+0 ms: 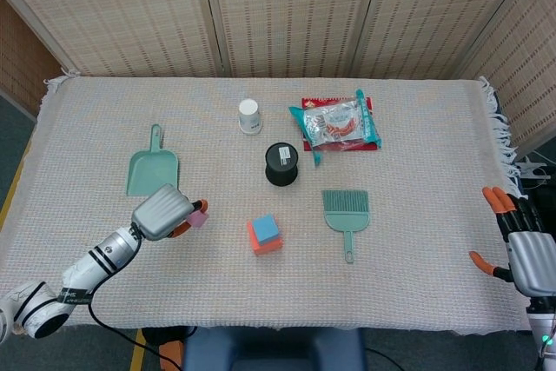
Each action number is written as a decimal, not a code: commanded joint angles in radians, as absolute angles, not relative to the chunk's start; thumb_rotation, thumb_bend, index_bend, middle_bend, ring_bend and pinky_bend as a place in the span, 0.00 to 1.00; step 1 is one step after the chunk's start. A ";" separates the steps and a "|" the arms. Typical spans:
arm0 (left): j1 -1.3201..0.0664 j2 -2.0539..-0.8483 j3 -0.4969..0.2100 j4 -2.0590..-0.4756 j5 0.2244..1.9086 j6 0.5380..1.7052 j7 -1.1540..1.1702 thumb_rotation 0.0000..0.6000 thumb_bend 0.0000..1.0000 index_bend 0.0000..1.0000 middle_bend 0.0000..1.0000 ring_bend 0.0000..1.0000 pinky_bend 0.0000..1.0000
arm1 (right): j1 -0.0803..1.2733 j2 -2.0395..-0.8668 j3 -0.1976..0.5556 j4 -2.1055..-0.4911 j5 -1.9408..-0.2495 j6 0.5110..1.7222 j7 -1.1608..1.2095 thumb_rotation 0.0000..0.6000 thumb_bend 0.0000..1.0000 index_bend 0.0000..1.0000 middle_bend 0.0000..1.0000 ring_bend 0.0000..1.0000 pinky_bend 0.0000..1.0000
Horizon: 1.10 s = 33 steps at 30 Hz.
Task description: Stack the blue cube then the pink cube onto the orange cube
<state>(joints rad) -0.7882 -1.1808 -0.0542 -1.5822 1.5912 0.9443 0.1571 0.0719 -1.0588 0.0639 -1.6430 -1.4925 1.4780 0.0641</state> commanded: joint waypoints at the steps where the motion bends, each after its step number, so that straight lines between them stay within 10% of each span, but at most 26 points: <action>1: -0.826 -1.179 -0.087 -1.620 1.549 0.896 0.211 1.00 0.37 0.57 1.00 1.00 1.00 | 0.071 -1.053 0.068 -1.650 -1.480 1.472 0.056 1.00 0.09 0.00 0.00 0.00 0.00; 33: -1.008 -1.255 -0.160 -1.775 1.397 0.764 0.644 1.00 0.37 0.60 1.00 1.00 1.00 | 0.076 -1.033 0.066 -1.659 -1.475 1.445 0.075 1.00 0.09 0.00 0.00 0.00 0.00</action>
